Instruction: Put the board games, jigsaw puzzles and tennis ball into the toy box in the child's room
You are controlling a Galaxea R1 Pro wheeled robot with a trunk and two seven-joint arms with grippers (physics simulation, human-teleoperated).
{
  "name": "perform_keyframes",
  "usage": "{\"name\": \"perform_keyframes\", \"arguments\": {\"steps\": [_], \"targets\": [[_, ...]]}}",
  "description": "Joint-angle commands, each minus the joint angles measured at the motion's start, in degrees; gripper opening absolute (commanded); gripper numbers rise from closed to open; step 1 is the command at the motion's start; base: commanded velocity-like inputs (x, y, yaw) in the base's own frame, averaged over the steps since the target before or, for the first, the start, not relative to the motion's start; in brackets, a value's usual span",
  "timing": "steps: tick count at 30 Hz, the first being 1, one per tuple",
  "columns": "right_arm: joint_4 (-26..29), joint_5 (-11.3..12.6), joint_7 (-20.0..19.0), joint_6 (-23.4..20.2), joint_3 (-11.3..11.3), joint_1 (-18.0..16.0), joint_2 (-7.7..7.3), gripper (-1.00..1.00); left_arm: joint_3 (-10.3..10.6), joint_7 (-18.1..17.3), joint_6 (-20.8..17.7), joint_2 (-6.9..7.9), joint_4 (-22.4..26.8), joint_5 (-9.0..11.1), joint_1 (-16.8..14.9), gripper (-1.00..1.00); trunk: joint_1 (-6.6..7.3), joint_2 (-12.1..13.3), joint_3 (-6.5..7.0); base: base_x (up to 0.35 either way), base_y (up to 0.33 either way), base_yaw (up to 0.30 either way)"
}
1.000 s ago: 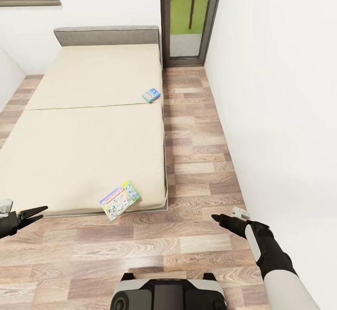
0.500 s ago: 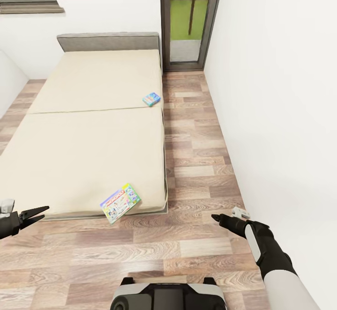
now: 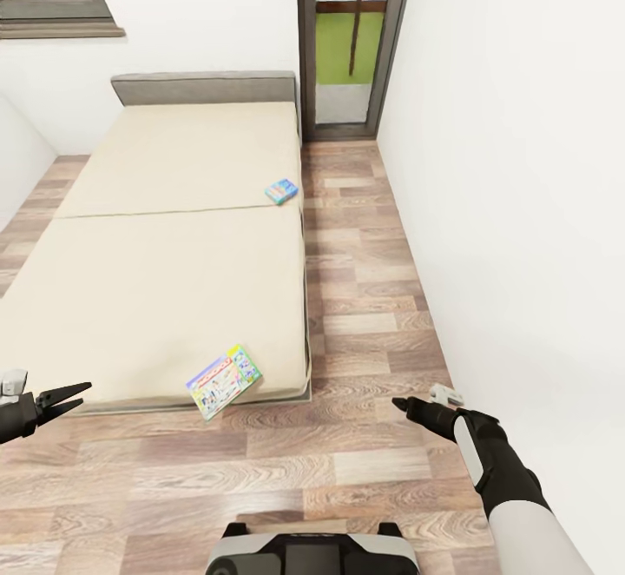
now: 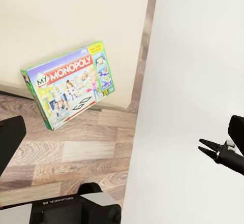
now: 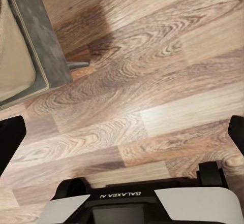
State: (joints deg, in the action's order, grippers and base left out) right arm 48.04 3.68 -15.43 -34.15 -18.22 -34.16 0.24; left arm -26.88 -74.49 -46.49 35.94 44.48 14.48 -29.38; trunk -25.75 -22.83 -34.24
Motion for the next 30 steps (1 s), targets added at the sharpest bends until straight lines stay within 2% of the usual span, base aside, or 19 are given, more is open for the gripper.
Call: {"name": "perform_keyframes", "arguments": {"steps": [1, 30], "targets": [[0.06, 0.37, -0.04, -0.36, -0.16, -0.03, 0.03, 1.0, -0.01, -0.12, -0.53, 0.01, -0.01, 0.11, -0.04, 1.0, -0.03, -0.09, 0.03, 0.0, 0.0, 0.0], [-0.15, 0.32, 0.14, -0.2, -0.14, -0.03, 0.11, 1.0, -0.01, -0.13, -0.53, -0.04, -0.01, 0.11, -0.03, 1.0, -0.03, -0.09, 2.77, 0.0, 0.0, 0.0]]}}
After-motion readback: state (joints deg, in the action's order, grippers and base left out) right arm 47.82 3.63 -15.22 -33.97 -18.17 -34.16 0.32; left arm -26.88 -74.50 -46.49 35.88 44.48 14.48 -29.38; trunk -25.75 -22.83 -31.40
